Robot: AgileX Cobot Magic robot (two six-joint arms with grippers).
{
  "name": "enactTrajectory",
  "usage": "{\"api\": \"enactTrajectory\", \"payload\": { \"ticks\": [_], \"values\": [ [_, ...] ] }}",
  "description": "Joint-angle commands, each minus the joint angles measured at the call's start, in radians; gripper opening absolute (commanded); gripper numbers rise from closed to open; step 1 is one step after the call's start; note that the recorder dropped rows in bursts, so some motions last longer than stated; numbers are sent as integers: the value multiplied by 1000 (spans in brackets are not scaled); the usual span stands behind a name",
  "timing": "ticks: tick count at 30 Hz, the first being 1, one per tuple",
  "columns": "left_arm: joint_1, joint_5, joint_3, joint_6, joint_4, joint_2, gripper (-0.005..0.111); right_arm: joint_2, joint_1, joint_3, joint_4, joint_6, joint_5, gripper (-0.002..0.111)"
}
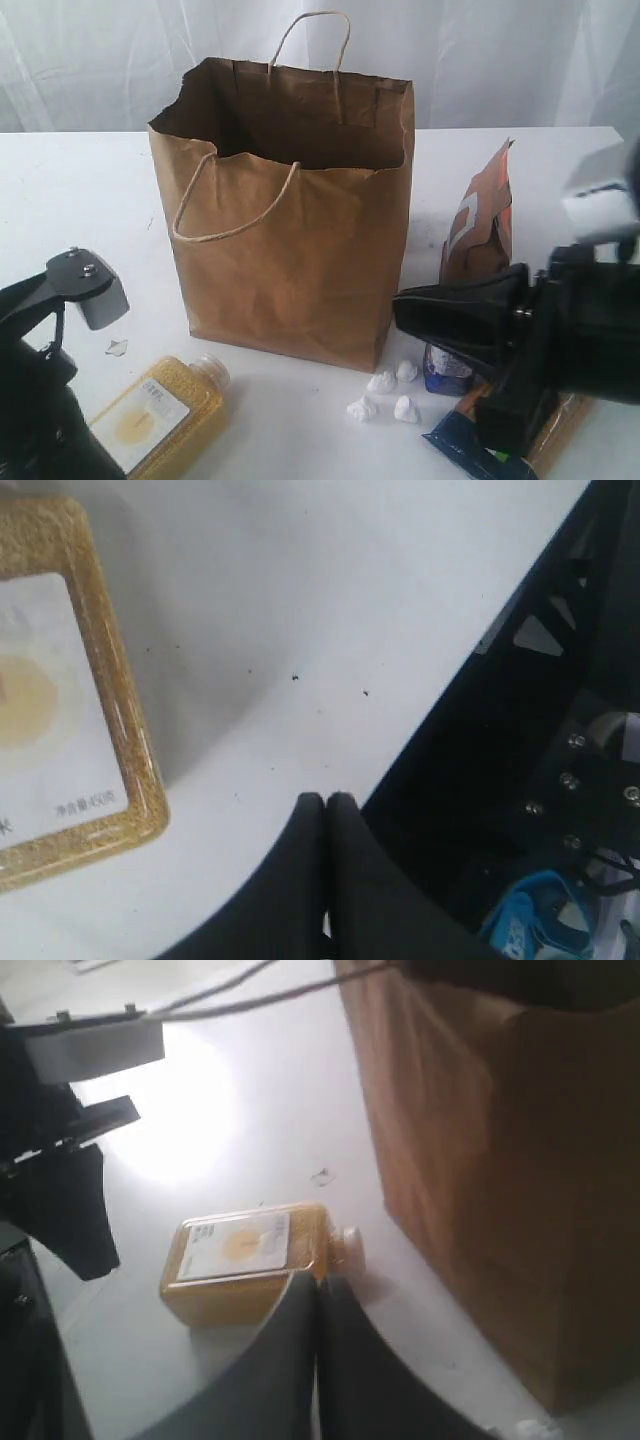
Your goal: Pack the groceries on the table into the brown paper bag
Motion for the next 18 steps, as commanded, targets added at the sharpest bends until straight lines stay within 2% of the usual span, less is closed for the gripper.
{"api": "enactTrajectory", "payload": {
  "ticks": [1,4,7,10,14,18],
  "values": [
    [-1,107,5,-35,-21,-12,0,177,4,-68,-29,-172,-144,0],
    [-1,132,6,-40,-13,-76,0,227,4,-70,-29,-242,-133,0],
    [-1,117,8,-162,100,-168,0,274,20,-81,-29,-253,-138,0],
    [-1,73,32,-291,192,-246,0,310,78,-105,-29,-256,-106,0],
    [-1,-57,133,-467,213,-348,0,370,182,-140,-29,-291,20,0],
    [-1,-160,260,-578,211,-399,0,448,242,-160,-29,-322,136,0]
  ]
}}
